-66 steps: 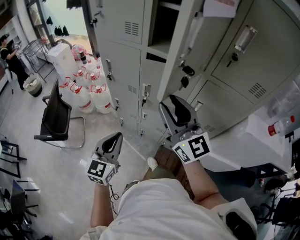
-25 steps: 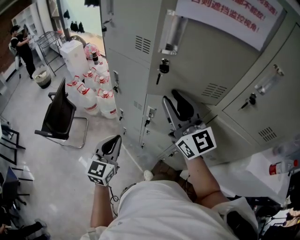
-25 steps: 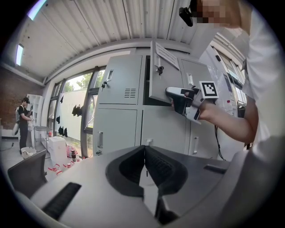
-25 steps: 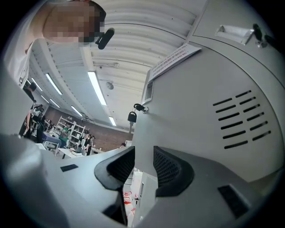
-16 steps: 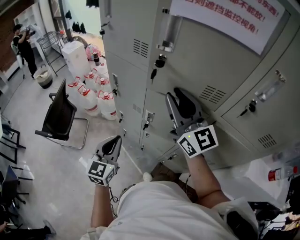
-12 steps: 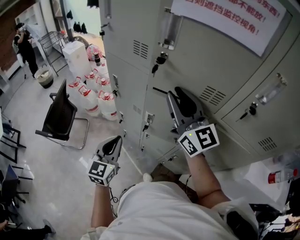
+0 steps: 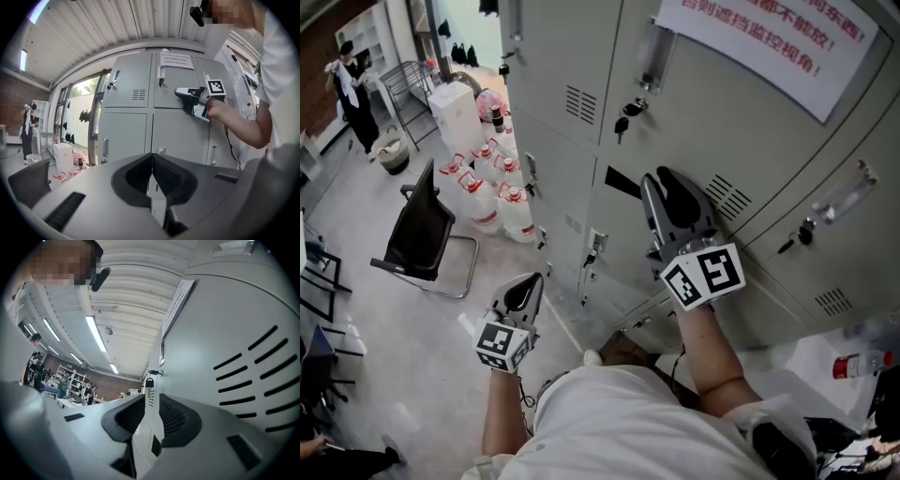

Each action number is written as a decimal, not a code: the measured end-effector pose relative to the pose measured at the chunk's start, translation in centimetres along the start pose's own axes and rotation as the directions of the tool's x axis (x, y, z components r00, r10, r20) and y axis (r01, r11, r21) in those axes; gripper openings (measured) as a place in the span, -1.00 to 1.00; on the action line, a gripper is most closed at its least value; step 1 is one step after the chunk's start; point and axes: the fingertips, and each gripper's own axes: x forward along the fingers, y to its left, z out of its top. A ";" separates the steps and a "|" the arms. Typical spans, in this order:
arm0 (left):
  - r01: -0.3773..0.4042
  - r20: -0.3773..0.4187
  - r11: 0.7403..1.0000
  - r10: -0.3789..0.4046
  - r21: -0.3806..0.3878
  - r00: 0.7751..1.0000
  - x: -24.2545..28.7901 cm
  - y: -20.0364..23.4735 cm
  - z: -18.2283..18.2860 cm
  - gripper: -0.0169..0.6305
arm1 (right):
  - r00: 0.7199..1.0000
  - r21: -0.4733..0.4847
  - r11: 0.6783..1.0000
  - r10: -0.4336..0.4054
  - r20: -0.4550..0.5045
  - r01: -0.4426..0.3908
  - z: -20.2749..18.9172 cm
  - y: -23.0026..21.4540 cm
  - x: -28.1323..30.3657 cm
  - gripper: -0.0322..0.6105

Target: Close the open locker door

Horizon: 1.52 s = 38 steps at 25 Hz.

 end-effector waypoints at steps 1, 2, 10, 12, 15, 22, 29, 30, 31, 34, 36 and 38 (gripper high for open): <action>-0.001 0.000 1.000 0.001 -0.001 1.000 0.1 0.0 0.0 -0.94 | 1.000 0.012 1.000 0.002 0.003 -0.002 0.1 -0.2 0.0 -0.64; -0.003 0.000 1.000 0.003 -0.001 1.000 0.2 -0.1 0.0 -0.94 | 1.000 0.030 1.000 0.005 0.006 -0.005 0.2 -0.4 0.1 -0.66; -0.002 0.000 1.000 0.002 -0.003 1.000 0.8 0.0 0.1 -0.94 | 1.000 0.135 0.991 0.019 0.022 -0.022 0.5 -1.0 0.3 -0.69; -0.001 0.000 1.000 0.001 -0.003 1.000 0.8 0.0 0.1 -0.94 | 1.000 0.134 0.991 0.019 0.024 -0.022 0.5 -1.0 0.3 -0.70; -0.001 0.002 1.000 0.001 -0.005 1.000 0.6 0.1 0.1 -0.94 | 1.000 0.134 0.991 0.018 0.026 -0.021 0.5 -1.0 0.2 -0.69; -0.016 -0.002 1.000 0.016 -0.006 1.000 -1.1 0.6 -0.2 -0.94 | 0.997 0.140 0.987 0.069 0.036 -0.073 0.3 1.3 0.5 -0.69; -0.066 -0.005 0.998 0.066 -0.015 0.998 -4.5 1.7 -0.8 -0.94 | 0.985 0.180 0.969 0.171 -0.003 -0.168 -2.2 7.3 1.5 -0.69; -0.077 -0.007 0.997 0.077 -0.017 0.997 -5.1 2.0 -1.0 -0.94 | 0.982 0.188 0.965 0.188 -0.012 -0.183 -2.9 8.2 1.7 -0.69; -0.090 -0.008 0.996 0.090 -0.019 0.996 -5.8 2.2 -1.1 -0.94 | 0.978 0.197 0.960 0.207 -0.022 -0.198 -3.5 9.3 1.8 -0.69; -0.130 -0.015 0.991 0.129 -0.029 0.991 -7.8 3.1 -1.5 -0.94 | 0.964 0.225 0.943 0.263 -0.047 -0.247 -5.4 12.4 2.2 -0.69; -0.152 -0.019 0.988 0.151 -0.035 0.988 -9.0 3.6 -1.7 -0.94 | 0.952 0.238 0.931 0.298 -0.063 -0.276 -6.6 14.5 2.3 -0.69; -0.175 -0.023 0.984 0.174 -0.040 0.984 -10.5 3.9 -1.9 -0.94 | 0.939 0.250 0.918 0.335 -0.076 -0.307 -7.7 16.6 2.3 -0.69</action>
